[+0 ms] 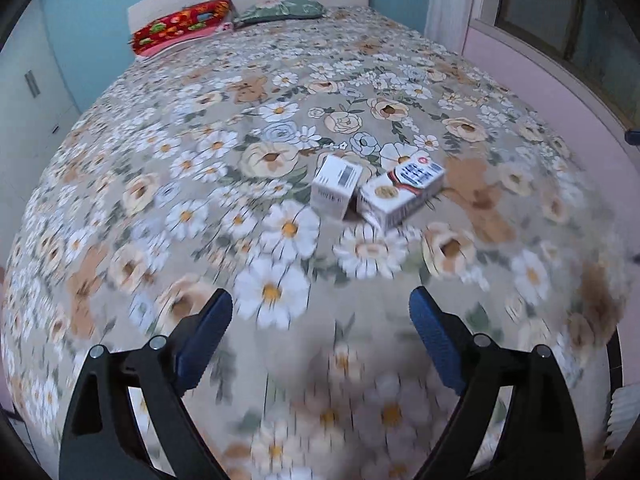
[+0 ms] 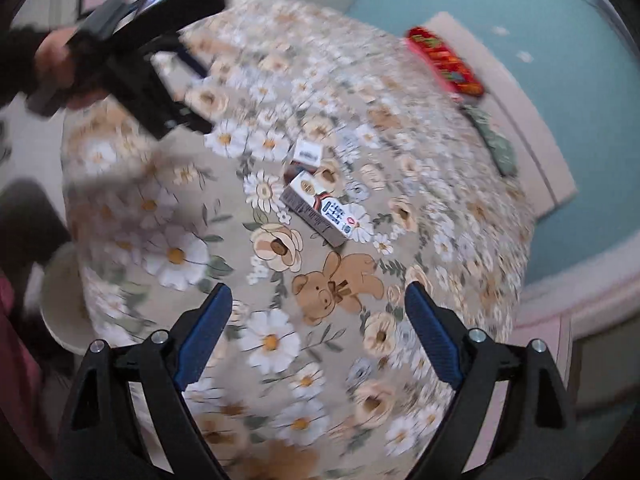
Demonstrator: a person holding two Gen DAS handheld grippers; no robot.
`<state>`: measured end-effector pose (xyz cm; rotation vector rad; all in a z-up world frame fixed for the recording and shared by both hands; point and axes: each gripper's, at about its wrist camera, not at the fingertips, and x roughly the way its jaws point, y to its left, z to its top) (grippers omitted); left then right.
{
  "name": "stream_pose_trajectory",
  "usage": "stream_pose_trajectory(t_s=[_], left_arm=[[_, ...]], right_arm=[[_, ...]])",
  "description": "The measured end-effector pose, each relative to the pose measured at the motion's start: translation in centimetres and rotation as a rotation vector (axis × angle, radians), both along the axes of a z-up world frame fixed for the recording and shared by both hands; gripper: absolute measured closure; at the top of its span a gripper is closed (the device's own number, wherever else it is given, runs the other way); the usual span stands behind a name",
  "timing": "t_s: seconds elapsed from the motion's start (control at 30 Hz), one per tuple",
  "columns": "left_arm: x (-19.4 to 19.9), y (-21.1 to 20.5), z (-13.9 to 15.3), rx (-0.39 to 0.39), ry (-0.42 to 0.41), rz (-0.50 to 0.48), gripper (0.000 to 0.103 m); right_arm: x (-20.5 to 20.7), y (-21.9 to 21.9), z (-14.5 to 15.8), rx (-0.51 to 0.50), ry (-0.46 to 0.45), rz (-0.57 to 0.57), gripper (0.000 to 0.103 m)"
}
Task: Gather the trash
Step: 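Move both tools back toward the white box and milk carton, then grasp the white barcode box with the left tool while the right tool grasps the milk carton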
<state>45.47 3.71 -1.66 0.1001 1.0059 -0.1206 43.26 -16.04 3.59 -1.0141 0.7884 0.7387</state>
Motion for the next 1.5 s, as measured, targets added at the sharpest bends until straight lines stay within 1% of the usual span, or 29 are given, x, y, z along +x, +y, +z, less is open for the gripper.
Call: stream_pose_trajectory(t_s=[0.03, 0.13, 0.23, 0.3, 0.33, 0.4, 0.43, 0.6, 0.7, 0.8, 0.83, 0.87, 0.9, 0.93, 0.97, 1.0, 1.13, 1.23, 1.37, 1.5], left_arm=[[1.3, -0.1, -0.7, 0.002, 0.004, -0.006, 0.011], [4.8, -0.1, -2.5, 0.005, 0.016, -0.023, 0.011], [7.3, -0.2, -4.0, 0.002, 0.022, -0.041, 0.011], [8.8, -0.3, -5.2, -0.013, 0.022, -0.075, 0.011], [9.4, -0.5, -5.7, -0.009, 0.019, -0.094, 0.011], [10.0, -0.5, -6.6, -0.011, 0.010, -0.133, 0.011], [10.3, -0.5, -7.0, -0.015, 0.001, -0.155, 0.011], [11.6, -0.7, -8.2, -0.045, -0.017, -0.269, 0.011], [12.7, -0.9, -9.1, -0.028, -0.032, -0.323, 0.011], [13.8, -1.0, -9.9, -0.047, -0.019, -0.358, 0.012], [14.2, -1.1, -10.2, -0.051, -0.018, -0.372, 0.021], [14.4, -1.1, -10.4, -0.061, -0.014, -0.383, 0.027], [14.7, -1.0, -10.6, -0.071, -0.006, -0.384, 0.040], [15.1, -0.9, -10.8, -0.083, 0.002, -0.380, 0.053], [15.4, -0.7, -11.0, -0.095, 0.008, -0.378, 0.058], [15.6, -0.6, -11.2, -0.104, 0.010, -0.378, 0.058], [15.7, -0.6, -11.2, -0.120, -0.003, -0.371, 0.059], [15.7, -0.8, -10.9, -0.119, -0.004, -0.349, 0.059], [15.2, -0.7, -10.0, -0.112, -0.013, -0.309, 0.059], [13.9, -0.7, -7.8, -0.090, -0.038, -0.260, 0.059]], right_arm=[[1.0, 0.4, -0.5, -0.018, 0.015, 0.011, 0.016], [4.6, 1.8, -2.1, -0.069, 0.022, 0.045, 0.016], [7.8, 3.2, -4.1, -0.104, 0.058, 0.084, 0.016], [9.0, 4.0, -5.3, -0.133, 0.055, 0.109, 0.016], [9.8, 4.7, -6.4, -0.155, 0.068, 0.132, 0.016], [10.8, 5.6, -7.7, -0.176, 0.076, 0.160, 0.016], [11.4, 6.3, -8.7, -0.190, 0.090, 0.185, 0.016], [13.9, 8.4, -12.5, -0.256, 0.118, 0.243, 0.016], [15.3, 9.4, -14.5, -0.252, 0.165, 0.270, 0.016], [16.6, 10.2, -16.1, -0.248, 0.187, 0.267, 0.016], [17.1, 10.4, -16.7, -0.242, 0.206, 0.264, 0.017], [17.6, 10.5, -17.3, -0.239, 0.241, 0.260, 0.020], [18.2, 10.6, -17.8, -0.227, 0.294, 0.251, 0.032], [18.8, 10.5, -18.0, -0.204, 0.358, 0.231, 0.039], [19.3, 10.4, -18.1, -0.179, 0.395, 0.213, 0.043], [19.8, 10.3, -18.0, -0.150, 0.423, 0.196, 0.050], [19.8, 9.9, -17.5, -0.111, 0.411, 0.174, 0.053], [19.2, 9.5, -16.9, -0.096, 0.380, 0.150, 0.054], [18.0, 8.8, -15.0, -0.041, 0.336, 0.112, 0.055], [16.3, 7.9, -12.5, -0.011, 0.262, 0.060, 0.055]])
